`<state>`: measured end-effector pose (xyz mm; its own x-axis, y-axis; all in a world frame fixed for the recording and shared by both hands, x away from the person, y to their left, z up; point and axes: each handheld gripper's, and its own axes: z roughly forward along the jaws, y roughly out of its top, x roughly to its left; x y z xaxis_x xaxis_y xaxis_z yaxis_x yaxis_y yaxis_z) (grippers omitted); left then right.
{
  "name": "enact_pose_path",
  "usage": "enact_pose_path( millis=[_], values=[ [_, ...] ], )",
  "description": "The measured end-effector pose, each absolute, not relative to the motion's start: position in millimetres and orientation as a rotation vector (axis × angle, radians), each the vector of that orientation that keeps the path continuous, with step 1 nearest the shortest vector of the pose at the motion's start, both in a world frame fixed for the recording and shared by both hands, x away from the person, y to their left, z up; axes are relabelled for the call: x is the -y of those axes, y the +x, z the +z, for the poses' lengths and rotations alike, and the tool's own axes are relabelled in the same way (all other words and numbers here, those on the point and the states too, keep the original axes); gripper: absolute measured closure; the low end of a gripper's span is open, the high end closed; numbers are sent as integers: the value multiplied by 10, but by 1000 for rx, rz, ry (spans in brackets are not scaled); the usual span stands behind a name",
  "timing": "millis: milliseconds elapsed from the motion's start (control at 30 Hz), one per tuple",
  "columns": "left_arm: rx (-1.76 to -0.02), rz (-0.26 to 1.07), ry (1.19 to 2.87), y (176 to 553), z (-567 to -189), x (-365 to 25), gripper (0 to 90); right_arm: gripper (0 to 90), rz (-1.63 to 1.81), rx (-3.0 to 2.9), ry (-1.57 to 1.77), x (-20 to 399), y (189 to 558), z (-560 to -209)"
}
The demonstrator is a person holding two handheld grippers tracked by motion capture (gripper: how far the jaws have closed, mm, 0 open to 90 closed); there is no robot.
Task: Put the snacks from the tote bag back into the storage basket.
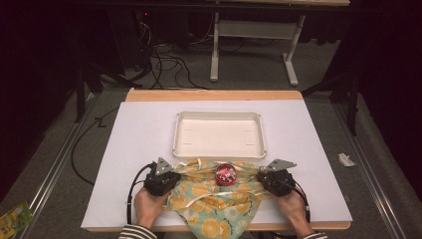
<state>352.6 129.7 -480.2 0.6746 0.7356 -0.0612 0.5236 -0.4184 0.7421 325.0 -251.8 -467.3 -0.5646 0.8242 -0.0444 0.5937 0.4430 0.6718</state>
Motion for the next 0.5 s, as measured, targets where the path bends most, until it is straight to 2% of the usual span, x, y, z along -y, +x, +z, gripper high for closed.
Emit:
enact_pose_path(
  millis=[200, 500],
  values=[
    [-900, 343, 2076, 3434, -4721, -1303, 659, 698, 948, -2333, 1174, 2487, 3187, -4593],
    [-849, 328, 1998, 3371, -4588, -1313, 507, 654, 1068, -2293, 1185, 2514, 3159, -4505]
  ],
)
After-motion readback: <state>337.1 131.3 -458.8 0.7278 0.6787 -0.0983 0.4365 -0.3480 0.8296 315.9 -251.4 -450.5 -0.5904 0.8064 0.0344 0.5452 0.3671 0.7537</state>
